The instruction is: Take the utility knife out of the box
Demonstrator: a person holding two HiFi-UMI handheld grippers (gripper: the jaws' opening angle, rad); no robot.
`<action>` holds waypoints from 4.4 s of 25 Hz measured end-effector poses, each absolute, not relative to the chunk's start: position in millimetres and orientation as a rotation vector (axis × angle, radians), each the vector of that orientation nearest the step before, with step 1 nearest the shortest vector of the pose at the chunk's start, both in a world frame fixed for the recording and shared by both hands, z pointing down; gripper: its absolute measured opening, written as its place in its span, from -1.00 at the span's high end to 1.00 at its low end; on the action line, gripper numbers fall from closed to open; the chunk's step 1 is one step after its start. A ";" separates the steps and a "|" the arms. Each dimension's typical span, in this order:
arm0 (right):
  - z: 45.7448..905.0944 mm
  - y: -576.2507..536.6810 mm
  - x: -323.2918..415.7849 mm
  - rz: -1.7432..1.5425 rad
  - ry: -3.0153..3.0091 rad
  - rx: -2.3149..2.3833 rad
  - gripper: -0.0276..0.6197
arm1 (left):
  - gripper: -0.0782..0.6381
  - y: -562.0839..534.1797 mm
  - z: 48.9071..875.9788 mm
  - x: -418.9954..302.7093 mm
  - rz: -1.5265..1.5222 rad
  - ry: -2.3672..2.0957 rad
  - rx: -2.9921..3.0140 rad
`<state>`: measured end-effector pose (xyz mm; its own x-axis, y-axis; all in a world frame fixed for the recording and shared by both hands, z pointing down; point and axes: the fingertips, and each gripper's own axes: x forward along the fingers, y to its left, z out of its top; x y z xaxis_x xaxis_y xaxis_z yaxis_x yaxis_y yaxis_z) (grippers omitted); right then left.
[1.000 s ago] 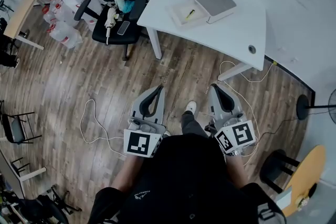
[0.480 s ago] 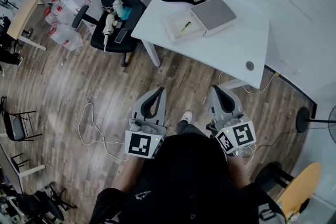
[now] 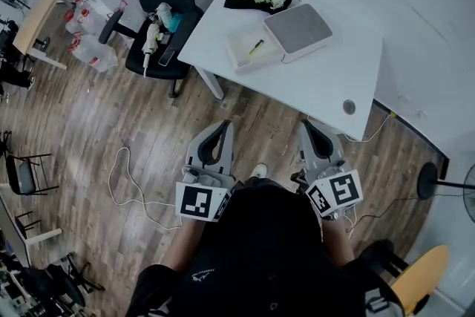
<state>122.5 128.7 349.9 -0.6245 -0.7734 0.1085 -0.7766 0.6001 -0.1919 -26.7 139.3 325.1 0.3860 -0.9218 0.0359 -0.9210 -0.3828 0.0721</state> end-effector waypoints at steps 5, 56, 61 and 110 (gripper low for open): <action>355.6 119.5 128.9 0.360 -2.789 1.362 0.90 | 0.76 128.0 328.5 -22.5 -0.004 -1.697 2.543; 358.4 -128.5 67.3 0.340 -2.317 2.040 0.90 | 0.76 -199.6 401.1 -53.9 0.196 -0.887 2.811; 359.0 -126.6 66.6 0.336 -2.278 2.082 0.90 | 0.76 -200.8 428.0 -50.9 0.234 -0.824 2.762; 420.0 -183.4 120.8 0.575 -2.278 1.808 0.90 | 0.75 -243.7 659.5 17.7 1.044 -0.852 2.286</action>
